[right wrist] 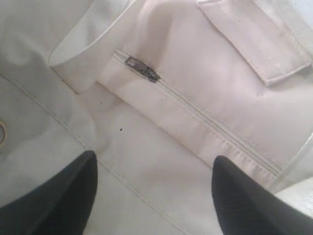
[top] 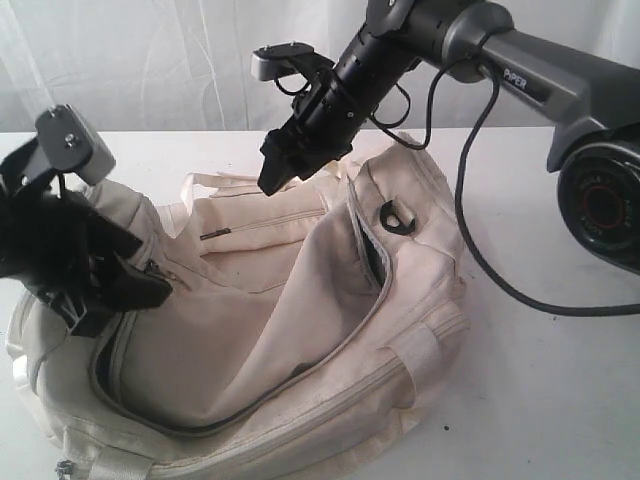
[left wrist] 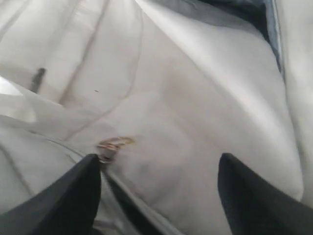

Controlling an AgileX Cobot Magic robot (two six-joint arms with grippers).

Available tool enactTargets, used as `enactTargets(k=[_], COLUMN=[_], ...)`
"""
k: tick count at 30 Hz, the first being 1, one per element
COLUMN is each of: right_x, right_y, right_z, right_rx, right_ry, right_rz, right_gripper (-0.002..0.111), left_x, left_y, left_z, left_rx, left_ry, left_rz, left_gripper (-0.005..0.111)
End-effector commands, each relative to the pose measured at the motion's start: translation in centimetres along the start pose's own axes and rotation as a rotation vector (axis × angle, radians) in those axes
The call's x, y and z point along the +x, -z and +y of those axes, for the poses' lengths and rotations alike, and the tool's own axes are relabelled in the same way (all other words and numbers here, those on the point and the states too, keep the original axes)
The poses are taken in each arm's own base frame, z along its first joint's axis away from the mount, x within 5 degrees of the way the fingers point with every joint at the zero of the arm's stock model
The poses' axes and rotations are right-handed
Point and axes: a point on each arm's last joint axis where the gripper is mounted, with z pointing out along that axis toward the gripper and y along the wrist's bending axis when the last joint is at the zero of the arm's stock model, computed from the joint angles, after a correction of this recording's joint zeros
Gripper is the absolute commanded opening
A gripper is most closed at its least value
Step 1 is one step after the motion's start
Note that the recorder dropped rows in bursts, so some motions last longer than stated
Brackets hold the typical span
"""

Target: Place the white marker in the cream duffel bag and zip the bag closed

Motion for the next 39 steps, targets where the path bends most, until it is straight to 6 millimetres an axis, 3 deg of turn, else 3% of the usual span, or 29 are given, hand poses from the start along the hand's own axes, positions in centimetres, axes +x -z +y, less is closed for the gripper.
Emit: enactTargets(k=[1,5,9,14,17,19,26,36,39], right_x=[0.6,2.9,3.9,3.5,3.3,3.2,2.7,1.1,1.0], right_y=[-0.3,-3.6,-6.1,-7.3,-7.7,-7.7,-7.6,-8.5,-8.5], right_z=[1.2,2.9,5.7,8.7,8.9,9.1,9.4,10.6,10.7], right_rx=[-0.07,-0.141,-0.21,-0.26,-0.234,-0.237,-0.237,-0.166,-0.159], right_ry=[-0.034,0.006,0.087,0.252,0.266,0.26,0.224,0.232,0.235], right_rz=[0.015,0.127,0.195,0.196,0.182,0.176,0.129,-0.011,-0.021], right_gripper=[0.062,0.062,0.062,0.062,0.062,0.062,0.062,0.062,0.052], left_x=[-1.8,-1.9,-0.8,-1.5,-2.7,-2.8,-0.3,0.0,0.0], left_y=[2.6,3.6,3.7,2.9,2.8,2.7,1.2,-0.3,-0.3], left_z=[1.4,3.9,6.4,6.7,6.3,6.8,8.3,8.6,8.6], left_rx=[-0.228,-0.45,-0.537,-0.323,-0.167,-0.157,-0.23,-0.189,-0.189], left_ry=[-0.103,-0.073,0.17,0.366,0.391,0.396,0.511,0.565,0.565], left_rz=[-0.075,-0.129,-0.163,-0.11,-0.048,0.019,0.283,0.284,0.284], left_gripper=[0.071,0.07,0.07,0.07,0.07,0.07,0.07,0.07,0.057])
